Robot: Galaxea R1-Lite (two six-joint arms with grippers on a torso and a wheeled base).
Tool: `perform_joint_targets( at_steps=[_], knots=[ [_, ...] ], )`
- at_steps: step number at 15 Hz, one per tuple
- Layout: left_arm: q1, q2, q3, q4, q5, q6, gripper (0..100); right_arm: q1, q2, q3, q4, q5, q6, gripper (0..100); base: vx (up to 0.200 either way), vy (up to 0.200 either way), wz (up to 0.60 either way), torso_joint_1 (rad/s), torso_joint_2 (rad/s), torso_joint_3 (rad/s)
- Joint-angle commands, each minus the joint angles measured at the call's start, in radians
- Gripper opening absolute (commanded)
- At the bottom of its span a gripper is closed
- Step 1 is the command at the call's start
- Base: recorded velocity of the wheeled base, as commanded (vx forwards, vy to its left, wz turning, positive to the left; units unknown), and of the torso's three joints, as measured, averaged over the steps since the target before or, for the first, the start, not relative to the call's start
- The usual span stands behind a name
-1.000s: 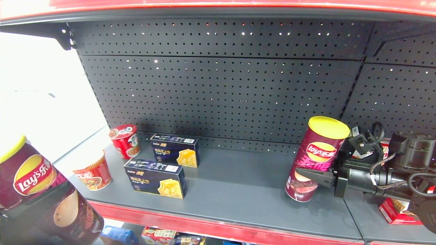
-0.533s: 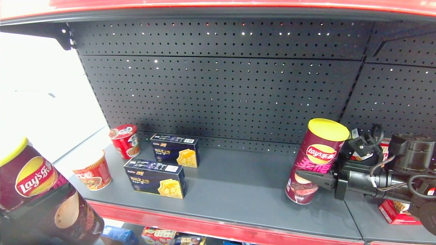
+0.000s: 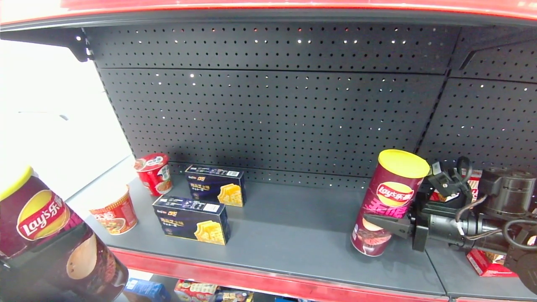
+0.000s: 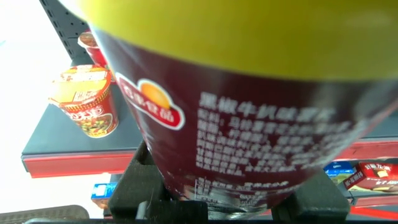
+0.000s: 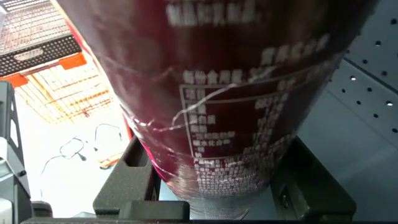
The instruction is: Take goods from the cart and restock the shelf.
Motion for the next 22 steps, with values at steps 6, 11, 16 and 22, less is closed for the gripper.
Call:
perform_joint_targets(
  at_steps=[6, 11, 16, 22],
  knots=[
    [0.002, -0.013, 0.001, 0.001, 0.004, -0.002, 0, 0.026, -0.001, 0.006, -0.009, 0.014, 0.000, 0, 0.000, 0.000, 0.00, 0.000, 0.00, 0.000],
    [0.002, -0.013, 0.000, 0.001, 0.003, -0.002, 0, 0.017, 0.035, -0.005, -0.010, 0.112, -0.008, 0, 0.000, 0.000, 0.00, 0.000, 0.00, 0.000],
    [0.003, -0.011, 0.001, 0.001, 0.004, -0.002, 0, 0.017, 0.166, -0.027, -0.138, 0.163, -0.003, 0, 0.000, 0.000, 0.00, 0.000, 0.00, 0.000],
    [0.003, 0.012, 0.003, 0.001, 0.008, -0.002, 0, 0.023, 0.198, -0.053, -0.133, 0.164, 0.001, 0, 0.000, 0.000, 0.00, 0.000, 0.00, 0.000]
  ],
)
